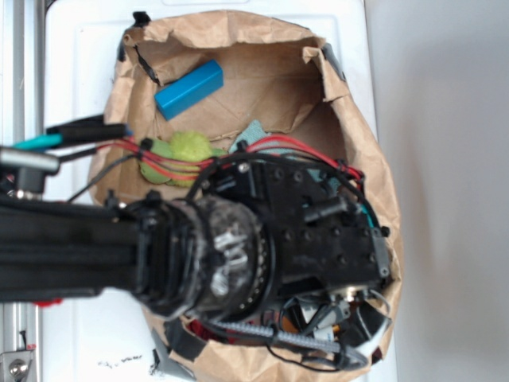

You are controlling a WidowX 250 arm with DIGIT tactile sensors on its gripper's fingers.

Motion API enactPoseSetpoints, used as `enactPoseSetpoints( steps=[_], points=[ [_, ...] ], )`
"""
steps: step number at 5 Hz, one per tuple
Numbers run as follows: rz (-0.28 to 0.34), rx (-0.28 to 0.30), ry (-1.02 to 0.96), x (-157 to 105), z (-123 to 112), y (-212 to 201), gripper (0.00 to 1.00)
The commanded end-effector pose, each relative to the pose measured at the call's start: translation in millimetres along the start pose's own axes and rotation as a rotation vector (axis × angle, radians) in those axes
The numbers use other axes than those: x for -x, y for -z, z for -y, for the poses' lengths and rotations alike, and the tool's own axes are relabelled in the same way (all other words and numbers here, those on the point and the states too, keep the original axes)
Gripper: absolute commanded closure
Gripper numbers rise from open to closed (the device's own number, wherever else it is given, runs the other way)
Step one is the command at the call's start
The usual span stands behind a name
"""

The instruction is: Grab the green sponge.

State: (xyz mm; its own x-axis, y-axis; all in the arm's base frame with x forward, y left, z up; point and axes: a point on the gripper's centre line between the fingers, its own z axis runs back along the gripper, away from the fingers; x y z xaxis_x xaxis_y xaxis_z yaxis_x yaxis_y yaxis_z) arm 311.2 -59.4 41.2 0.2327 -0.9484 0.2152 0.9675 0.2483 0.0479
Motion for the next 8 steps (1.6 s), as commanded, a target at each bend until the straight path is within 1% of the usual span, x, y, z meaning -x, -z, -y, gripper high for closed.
enactPoseSetpoints(
  steps=[1, 2, 3, 6, 8],
  points=[
    [0.058, -0.072, 0.013, -10.7, 7.0, 0.5, 0.0],
    [0.066, -0.046, 0.017, -13.3, 8.8, 6.1, 0.0],
    [0.067, -0.051, -0.005, -12.3, 7.6, 5.3, 1.0],
    [0.052, -0.061, -0.019, -9.1, 6.4, 0.4, 1.0],
    [0.028, -0.098, -0.08, -1.2, 1.0, -7.1, 1.0]
  ],
)
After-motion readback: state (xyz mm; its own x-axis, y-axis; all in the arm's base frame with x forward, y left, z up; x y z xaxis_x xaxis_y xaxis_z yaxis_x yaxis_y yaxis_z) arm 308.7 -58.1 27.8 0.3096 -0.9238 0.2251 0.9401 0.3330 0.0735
